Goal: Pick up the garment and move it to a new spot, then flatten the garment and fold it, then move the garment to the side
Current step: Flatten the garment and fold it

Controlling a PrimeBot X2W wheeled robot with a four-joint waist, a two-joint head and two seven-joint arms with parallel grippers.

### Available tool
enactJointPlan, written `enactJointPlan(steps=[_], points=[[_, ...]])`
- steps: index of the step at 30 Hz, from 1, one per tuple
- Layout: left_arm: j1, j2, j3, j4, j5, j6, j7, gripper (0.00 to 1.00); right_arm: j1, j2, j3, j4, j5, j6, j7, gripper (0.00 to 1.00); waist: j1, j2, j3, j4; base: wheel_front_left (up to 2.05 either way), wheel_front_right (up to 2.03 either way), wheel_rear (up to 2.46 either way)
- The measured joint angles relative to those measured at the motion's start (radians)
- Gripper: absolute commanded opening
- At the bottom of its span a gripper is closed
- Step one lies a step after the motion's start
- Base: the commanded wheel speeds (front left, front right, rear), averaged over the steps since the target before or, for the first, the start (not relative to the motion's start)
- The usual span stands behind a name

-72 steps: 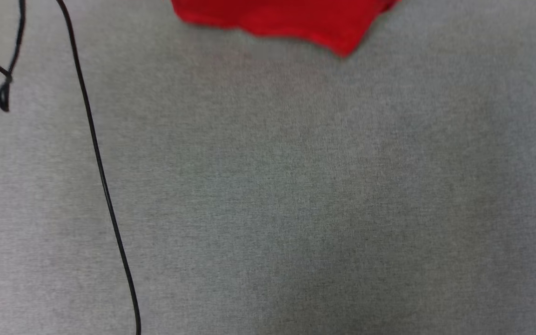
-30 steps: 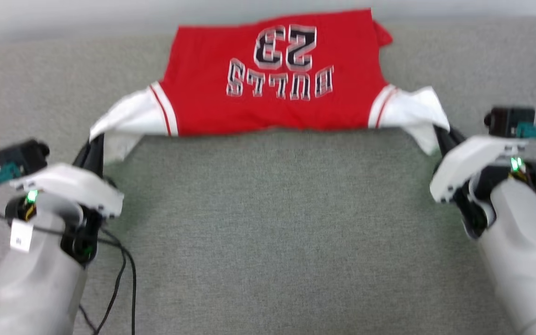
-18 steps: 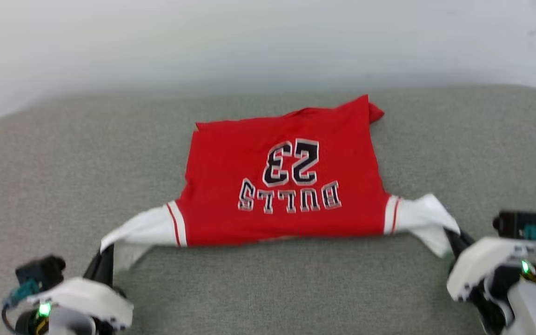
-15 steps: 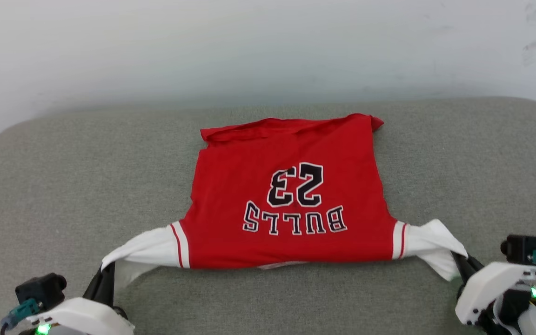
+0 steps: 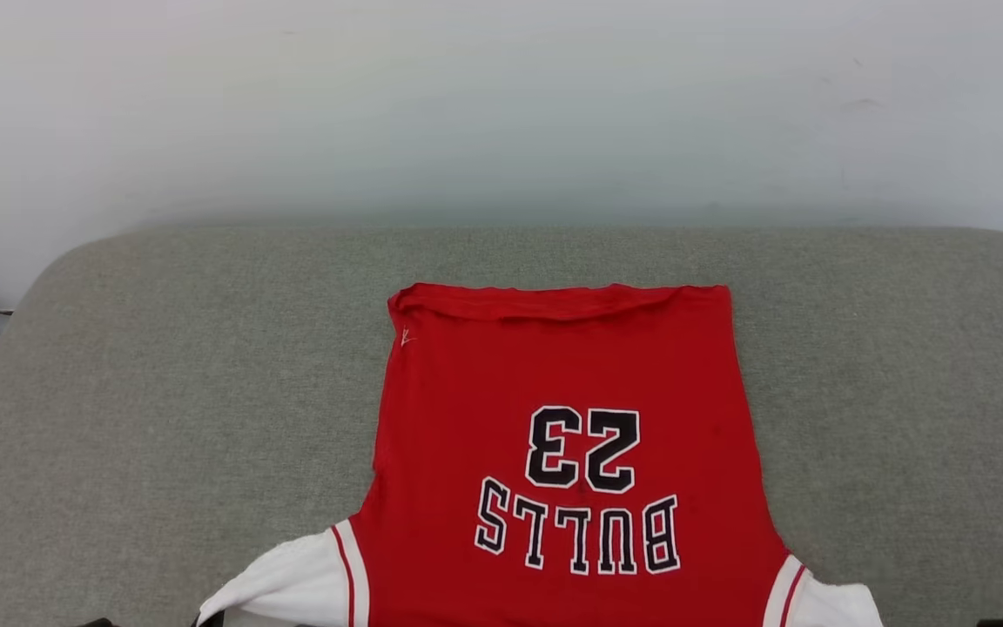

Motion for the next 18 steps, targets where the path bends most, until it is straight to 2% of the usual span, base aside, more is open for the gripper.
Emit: enactJointPlan(steps=[3, 4, 5, 6, 12, 18], points=[[0.008, 0.005, -0.010, -0.020, 0.006, 0.006, 0.009, 0.00, 0.048, 0.014, -0.007, -0.040, -0.023, 0.000, 0.044, 0.00, 0.0000, 0.0000, 0.001, 0.009, 0.00, 0.00, 0.00], [0.007, 0.005, -0.014, -0.024, 0.010, 0.006, 0.009, 0.00, 0.052, 0.015, -0.005, -0.048, -0.023, 0.000, 0.051, 0.19, 0.0001, 0.0000, 0.002, 0.012, 0.00, 0.00, 0.00], [0.004, 0.005, -0.021, -0.028, 0.013, 0.006, 0.013, 0.00, 0.053, 0.016, -0.002, -0.059, -0.023, 0.000, 0.048, 0.49, 0.0001, 0.0000, 0.004, 0.015, 0.00, 0.00, 0.00], [-0.001, 0.004, -0.028, -0.031, 0.018, 0.005, 0.013, 0.00, 0.049, 0.018, -0.002, -0.068, -0.016, 0.000, 0.036, 1.00, 0.0002, 0.0001, 0.005, 0.019, 0.00, 0.00, 0.00], [-0.049, -0.008, -0.061, -0.038, 0.037, -0.004, 0.023, 0.00, -0.072, 0.021, -0.012, -0.090, -0.011, 0.000, -0.108, 1.00, 0.0002, 0.0000, 0.015, 0.042, 0.00, 0.00, 0.00], [-0.109, -0.020, -0.082, -0.044, 0.058, -0.022, 0.021, 0.00, -0.263, 0.005, -0.046, -0.001, -0.038, 0.000, -0.176, 1.00, 0.0003, 0.0000, 0.049, 0.071, 0.00, 0.00, 0.00]])
